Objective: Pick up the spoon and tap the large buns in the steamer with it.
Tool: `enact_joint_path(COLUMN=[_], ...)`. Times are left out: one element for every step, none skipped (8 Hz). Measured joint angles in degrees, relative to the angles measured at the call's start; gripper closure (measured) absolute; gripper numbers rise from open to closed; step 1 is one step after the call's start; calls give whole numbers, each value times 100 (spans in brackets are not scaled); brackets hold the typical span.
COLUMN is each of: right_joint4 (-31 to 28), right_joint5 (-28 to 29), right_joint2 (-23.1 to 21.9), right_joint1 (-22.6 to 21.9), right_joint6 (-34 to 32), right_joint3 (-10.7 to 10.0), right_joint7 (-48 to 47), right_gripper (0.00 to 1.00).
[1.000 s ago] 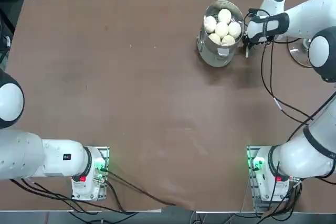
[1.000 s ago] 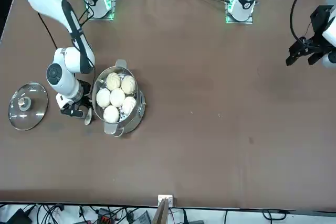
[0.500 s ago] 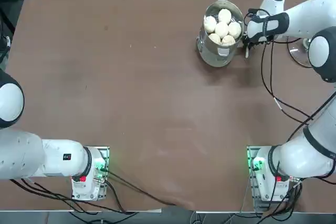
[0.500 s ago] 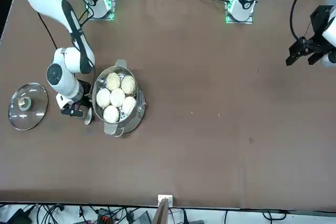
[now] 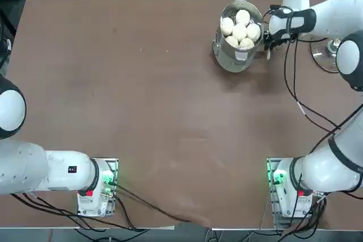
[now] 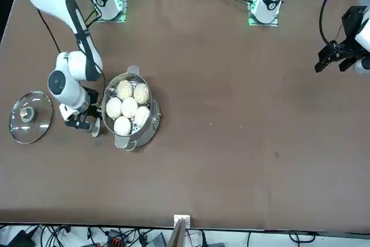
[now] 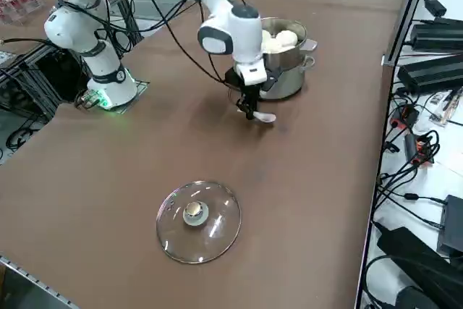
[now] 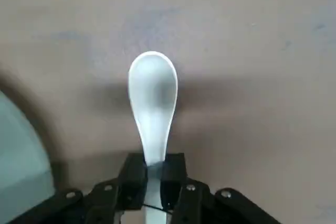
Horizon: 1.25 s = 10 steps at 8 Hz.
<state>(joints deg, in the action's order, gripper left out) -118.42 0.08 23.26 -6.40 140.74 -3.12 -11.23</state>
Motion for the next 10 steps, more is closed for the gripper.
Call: enact_joint_path(right_joint4=[210,435,691,1023,1420,1814,2170,2418,2550,2593], right_joint5=[-2,-26,-68,-103,-109,-109,-107,-99,-82,-37], right_joint2=[-195,-397,-596,-761,-880,-952,-973,-970,-961,-941], right_joint1=[2,6,9,4,-7,-54,-179,-345,-530,-763], right_joint6=[-514,-1069,-1694,-2387,-3092,-3678,-4087,-4319,-4405,-4411], right_joint3=[-45,-86,-104,-104,-88,-57,-20,15,62,104], right_joint7=[2,8,10,9,9,7,-37,-207,-487,-876], right_gripper=[83,83,83,83,83,83,83,83,83,83])
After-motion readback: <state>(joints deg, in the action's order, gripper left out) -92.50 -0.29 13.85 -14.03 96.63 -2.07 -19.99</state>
